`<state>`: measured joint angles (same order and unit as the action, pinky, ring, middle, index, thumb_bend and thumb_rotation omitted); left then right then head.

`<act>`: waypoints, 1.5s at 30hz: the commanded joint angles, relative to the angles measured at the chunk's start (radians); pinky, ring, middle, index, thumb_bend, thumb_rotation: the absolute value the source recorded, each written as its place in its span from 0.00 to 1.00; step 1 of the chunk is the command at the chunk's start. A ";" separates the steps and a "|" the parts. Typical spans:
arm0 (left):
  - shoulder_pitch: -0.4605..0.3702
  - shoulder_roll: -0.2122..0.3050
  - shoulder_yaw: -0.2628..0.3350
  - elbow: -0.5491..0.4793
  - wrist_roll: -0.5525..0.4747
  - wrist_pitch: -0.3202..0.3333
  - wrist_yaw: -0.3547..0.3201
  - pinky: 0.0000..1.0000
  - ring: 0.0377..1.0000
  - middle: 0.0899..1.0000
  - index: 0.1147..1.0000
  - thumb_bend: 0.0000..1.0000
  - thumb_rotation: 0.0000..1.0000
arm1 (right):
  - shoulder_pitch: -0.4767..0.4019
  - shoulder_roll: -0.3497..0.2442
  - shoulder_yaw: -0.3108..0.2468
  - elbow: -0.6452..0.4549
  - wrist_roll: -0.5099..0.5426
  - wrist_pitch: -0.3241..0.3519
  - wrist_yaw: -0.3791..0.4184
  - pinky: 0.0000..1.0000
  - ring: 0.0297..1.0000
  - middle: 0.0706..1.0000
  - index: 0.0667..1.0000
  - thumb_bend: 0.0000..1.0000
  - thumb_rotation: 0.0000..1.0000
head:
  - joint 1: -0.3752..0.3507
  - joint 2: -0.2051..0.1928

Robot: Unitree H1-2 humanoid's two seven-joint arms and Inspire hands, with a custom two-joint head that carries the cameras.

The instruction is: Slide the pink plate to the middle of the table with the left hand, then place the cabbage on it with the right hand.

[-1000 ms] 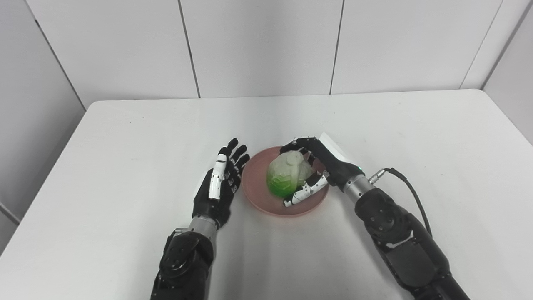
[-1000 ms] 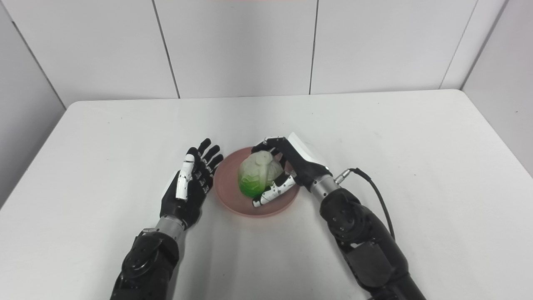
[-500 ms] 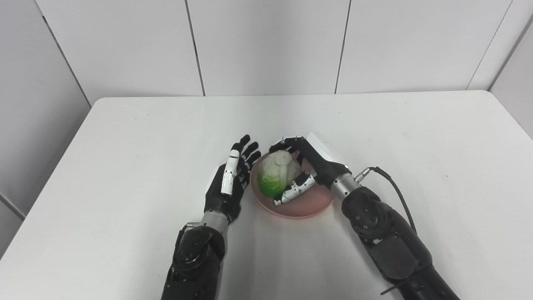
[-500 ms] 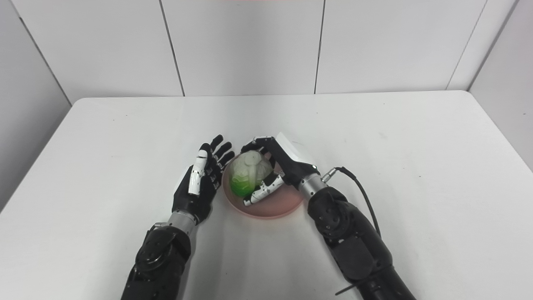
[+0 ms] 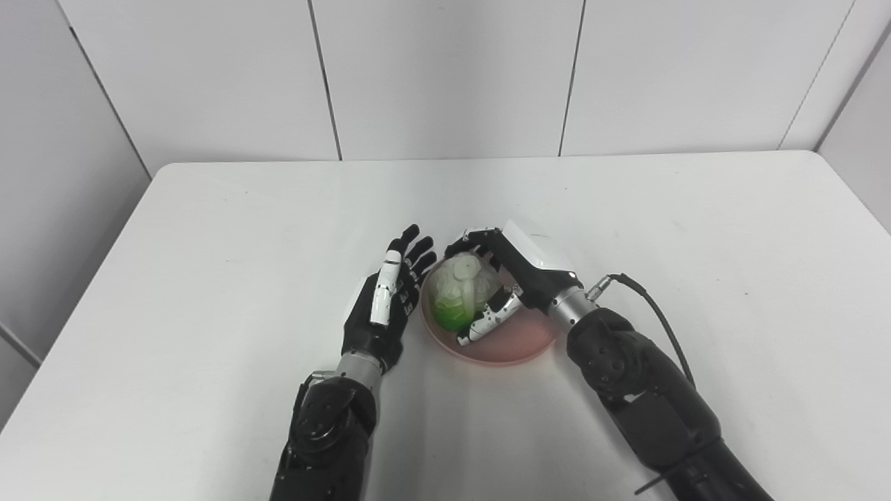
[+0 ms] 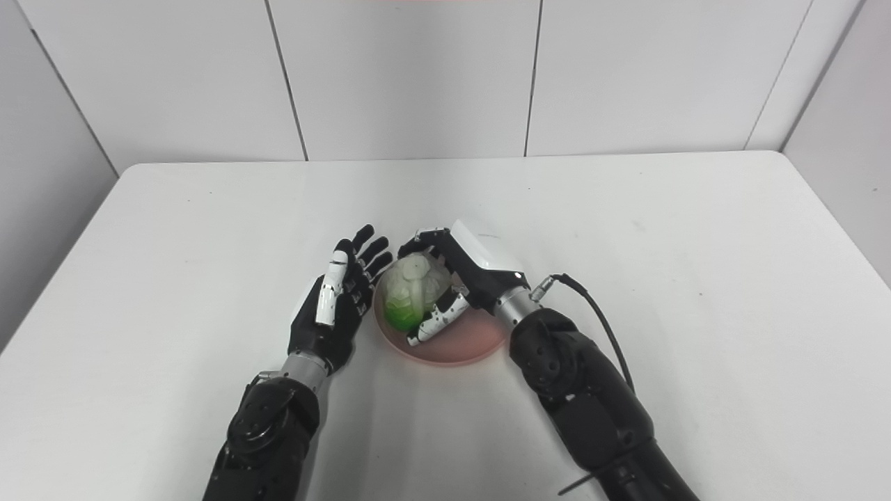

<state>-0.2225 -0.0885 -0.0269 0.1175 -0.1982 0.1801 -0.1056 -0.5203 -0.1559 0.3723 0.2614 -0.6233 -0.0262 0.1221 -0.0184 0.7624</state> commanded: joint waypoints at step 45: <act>0.044 0.031 0.015 -0.064 0.006 -0.003 -0.012 0.93 0.95 0.95 0.95 0.44 1.00 | 0.098 0.055 -0.293 -0.372 0.310 -0.014 -0.058 0.99 1.00 1.00 1.00 0.88 1.00 | -0.090 -0.040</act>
<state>-0.1911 -0.0680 -0.0145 0.0691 -0.1972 0.1820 -0.1146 -0.3989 -0.1121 0.1020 -0.0715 -0.3574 -0.0197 0.0958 -0.1088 0.7211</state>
